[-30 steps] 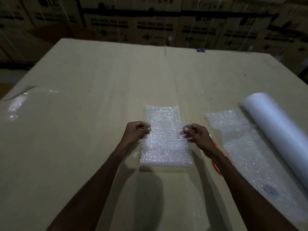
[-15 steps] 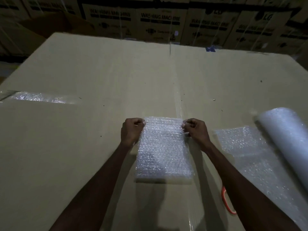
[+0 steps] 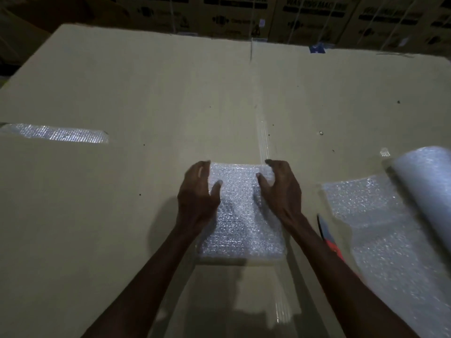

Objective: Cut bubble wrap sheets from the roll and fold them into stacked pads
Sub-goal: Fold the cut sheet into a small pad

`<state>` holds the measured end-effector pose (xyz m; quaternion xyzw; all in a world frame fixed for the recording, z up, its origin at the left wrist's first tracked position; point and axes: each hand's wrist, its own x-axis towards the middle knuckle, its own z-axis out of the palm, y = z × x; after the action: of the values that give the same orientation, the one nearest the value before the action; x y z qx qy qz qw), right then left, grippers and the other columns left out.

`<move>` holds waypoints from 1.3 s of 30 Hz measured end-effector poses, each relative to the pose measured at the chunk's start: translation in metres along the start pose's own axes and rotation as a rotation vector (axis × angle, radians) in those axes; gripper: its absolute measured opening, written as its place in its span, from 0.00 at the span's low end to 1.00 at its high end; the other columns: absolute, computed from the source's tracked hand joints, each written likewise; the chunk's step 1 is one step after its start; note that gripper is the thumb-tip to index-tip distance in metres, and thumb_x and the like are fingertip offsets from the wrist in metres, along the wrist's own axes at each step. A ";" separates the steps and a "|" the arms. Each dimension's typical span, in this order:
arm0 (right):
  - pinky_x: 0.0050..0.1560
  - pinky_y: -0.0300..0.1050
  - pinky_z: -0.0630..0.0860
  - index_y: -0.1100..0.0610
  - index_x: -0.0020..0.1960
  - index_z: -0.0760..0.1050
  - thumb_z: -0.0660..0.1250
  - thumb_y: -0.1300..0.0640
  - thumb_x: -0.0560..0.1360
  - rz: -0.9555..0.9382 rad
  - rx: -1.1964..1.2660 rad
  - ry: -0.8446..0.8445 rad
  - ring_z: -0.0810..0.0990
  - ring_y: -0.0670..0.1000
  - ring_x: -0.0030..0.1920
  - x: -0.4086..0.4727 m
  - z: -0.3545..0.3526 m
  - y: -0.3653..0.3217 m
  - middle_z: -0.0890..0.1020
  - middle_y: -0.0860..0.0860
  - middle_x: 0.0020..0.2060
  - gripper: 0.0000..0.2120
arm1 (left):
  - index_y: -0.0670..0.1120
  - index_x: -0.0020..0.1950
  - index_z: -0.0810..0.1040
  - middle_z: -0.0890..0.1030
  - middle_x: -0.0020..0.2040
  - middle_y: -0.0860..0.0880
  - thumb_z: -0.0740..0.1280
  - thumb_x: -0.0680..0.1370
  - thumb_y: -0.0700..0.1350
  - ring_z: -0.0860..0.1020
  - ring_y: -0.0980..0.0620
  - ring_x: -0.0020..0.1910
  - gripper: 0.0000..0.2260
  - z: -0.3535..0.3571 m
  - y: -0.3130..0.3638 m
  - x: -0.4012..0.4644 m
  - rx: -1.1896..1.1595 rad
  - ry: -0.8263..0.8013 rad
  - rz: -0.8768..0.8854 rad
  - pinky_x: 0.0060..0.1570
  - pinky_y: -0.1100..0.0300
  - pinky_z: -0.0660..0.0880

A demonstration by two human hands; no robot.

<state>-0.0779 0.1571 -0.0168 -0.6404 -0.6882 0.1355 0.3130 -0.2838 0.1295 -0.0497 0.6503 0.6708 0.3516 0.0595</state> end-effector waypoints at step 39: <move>0.57 0.52 0.78 0.58 0.67 0.78 0.68 0.49 0.79 -0.366 -0.005 -0.190 0.79 0.55 0.60 -0.119 -0.040 0.015 0.81 0.53 0.61 0.20 | 0.41 0.76 0.68 0.70 0.75 0.43 0.51 0.82 0.58 0.66 0.43 0.75 0.29 -0.042 0.004 -0.087 0.202 -0.346 0.288 0.72 0.37 0.63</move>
<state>-0.0438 0.0352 -0.0253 -0.4897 -0.8198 0.1344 0.2645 -0.2901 0.0329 -0.0493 0.7923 0.5828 0.1713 0.0574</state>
